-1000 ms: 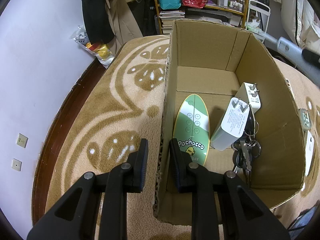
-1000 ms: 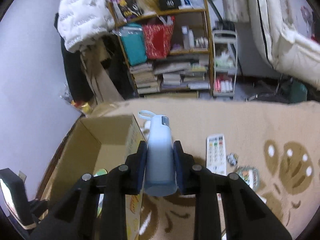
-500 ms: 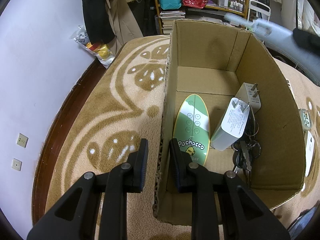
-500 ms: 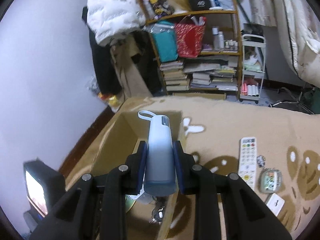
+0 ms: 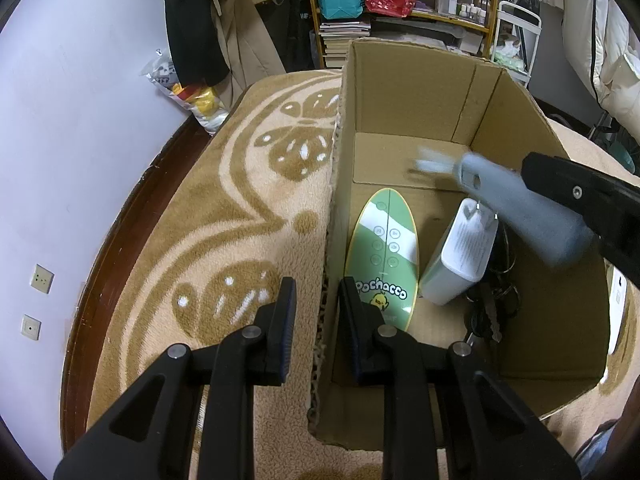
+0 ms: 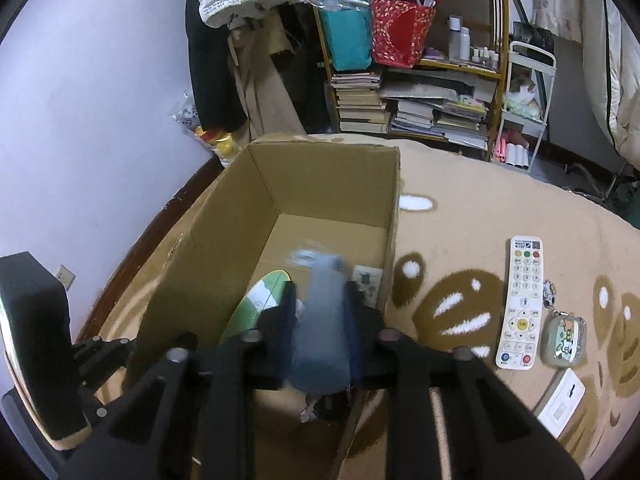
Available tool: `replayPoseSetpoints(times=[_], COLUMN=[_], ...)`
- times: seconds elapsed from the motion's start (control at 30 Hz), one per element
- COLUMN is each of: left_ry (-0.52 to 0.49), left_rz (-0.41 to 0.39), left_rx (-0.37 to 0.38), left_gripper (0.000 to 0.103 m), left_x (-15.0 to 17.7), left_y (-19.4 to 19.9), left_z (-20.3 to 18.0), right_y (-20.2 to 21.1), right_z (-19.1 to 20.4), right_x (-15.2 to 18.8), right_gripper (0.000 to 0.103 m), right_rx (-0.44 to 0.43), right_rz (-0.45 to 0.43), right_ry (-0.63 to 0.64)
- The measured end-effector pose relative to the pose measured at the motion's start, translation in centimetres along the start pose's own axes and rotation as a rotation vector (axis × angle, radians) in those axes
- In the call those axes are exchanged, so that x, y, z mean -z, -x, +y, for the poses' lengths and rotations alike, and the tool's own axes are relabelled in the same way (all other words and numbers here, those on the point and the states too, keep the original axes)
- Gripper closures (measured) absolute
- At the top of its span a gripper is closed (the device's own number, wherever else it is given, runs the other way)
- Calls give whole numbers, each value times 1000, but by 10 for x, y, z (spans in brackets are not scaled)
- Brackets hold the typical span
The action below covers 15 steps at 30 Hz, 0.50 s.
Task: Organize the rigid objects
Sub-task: 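Carry the blue bottle into the box and open the right gripper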
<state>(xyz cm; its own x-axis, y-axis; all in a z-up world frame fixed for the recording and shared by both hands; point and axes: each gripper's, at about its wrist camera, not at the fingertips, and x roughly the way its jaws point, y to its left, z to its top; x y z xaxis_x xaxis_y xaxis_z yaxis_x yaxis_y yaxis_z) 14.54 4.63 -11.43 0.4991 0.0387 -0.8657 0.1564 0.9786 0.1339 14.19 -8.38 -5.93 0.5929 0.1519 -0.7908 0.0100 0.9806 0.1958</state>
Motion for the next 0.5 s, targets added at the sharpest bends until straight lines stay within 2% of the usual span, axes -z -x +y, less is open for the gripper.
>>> replayPoseSetpoints(times=[0.2,0.27,0.37,0.4,0.43,0.5], left_ry=[-2,-5,-4,-3,0,1], left_rz=[-3,-4,-4,-3,-2,-2], left_rx=[-3,-7,-6,-6,-3,-1], left_gripper=[81,81,81,81,81,81], left_x=[0,1,1,1,1,2], left_y=[1,1,1,1,1,2], left_z=[-1,-2,-1,-1,-2,-1], right_y=[13,20,35,40,43,51], right_z=[-5,-10,-20,-24,-28,-38], right_x=[-5,-9,-15,-17,-19,-21], right_gripper=[83,83,81,75,62,45], right_rx=[15,72,80,82,89,112], right_rz=[-27,-39,-84,-97,-108,-138], right_ry=[2,-21,-50,-60,-70,-92])
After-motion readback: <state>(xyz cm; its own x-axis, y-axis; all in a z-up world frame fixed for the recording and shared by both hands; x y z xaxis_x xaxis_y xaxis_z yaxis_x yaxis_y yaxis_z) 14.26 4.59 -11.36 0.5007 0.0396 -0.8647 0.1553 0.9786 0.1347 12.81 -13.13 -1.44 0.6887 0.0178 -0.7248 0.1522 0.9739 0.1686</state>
